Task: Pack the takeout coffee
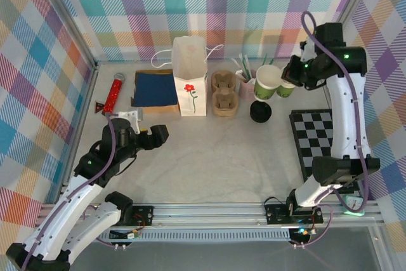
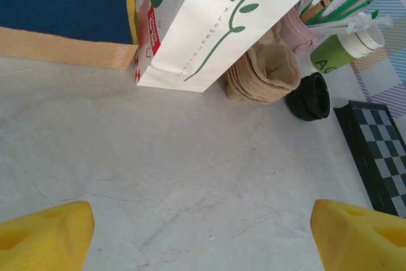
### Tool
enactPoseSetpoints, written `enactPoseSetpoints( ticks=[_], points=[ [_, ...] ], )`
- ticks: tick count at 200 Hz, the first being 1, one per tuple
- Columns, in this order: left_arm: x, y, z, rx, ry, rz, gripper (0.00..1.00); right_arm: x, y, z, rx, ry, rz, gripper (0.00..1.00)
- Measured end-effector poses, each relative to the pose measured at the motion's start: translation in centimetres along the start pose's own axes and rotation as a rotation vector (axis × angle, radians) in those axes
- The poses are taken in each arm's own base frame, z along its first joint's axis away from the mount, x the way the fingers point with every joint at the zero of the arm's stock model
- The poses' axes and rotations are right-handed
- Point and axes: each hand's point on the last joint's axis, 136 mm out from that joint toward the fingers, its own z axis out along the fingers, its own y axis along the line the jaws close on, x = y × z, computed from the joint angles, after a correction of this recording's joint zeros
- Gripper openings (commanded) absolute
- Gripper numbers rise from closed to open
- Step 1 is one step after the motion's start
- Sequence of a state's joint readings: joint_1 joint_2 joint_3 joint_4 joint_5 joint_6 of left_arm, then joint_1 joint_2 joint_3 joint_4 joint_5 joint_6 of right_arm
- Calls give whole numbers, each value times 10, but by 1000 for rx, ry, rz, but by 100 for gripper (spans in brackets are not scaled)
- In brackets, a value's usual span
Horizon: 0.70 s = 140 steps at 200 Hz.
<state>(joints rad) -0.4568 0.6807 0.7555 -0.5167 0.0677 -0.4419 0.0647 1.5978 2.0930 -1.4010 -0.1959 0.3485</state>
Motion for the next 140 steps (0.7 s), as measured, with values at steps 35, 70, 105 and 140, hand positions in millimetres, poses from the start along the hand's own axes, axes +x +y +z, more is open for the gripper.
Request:
enactPoseSetpoints(
  ticks=[35,70,105,140],
  points=[
    [5,1,2,3,11,-9,88,35,15,16,-9,77,-74,2],
    [4,0,4,12,0,-13,88,64,26,27,-26,120,-134,0],
    [3,-4,4,24,-5,-16,87,89,29,39,-42,142,-158,0],
    [3,-5,4,28,-7,-23,87,110,31,54,-44,164,-169,0]
  ],
)
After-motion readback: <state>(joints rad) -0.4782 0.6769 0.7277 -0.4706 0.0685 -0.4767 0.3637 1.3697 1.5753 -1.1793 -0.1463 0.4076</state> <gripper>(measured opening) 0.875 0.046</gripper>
